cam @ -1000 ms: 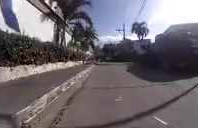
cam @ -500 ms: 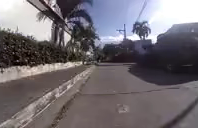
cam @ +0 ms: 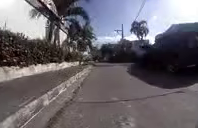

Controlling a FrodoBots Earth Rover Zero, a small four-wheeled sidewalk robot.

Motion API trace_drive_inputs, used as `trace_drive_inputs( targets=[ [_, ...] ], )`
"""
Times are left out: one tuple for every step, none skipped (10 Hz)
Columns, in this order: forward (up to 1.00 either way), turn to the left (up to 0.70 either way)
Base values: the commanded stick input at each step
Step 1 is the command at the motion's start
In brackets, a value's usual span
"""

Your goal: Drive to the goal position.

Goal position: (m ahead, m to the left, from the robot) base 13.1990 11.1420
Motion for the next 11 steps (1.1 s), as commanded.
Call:
trace_drive_inputs(
  targets=[
    [0.70,-0.33],
    [0.70,-0.21],
    [0.70,-0.03],
    [0.70,-0.03],
    [0.70,-0.03],
    [0.70,-0.03],
    [0.70,-0.03],
    [0.70,-0.03],
    [0.70,-0.03],
    [0.70,-0.03],
    [0.70,-0.03]
  ],
)
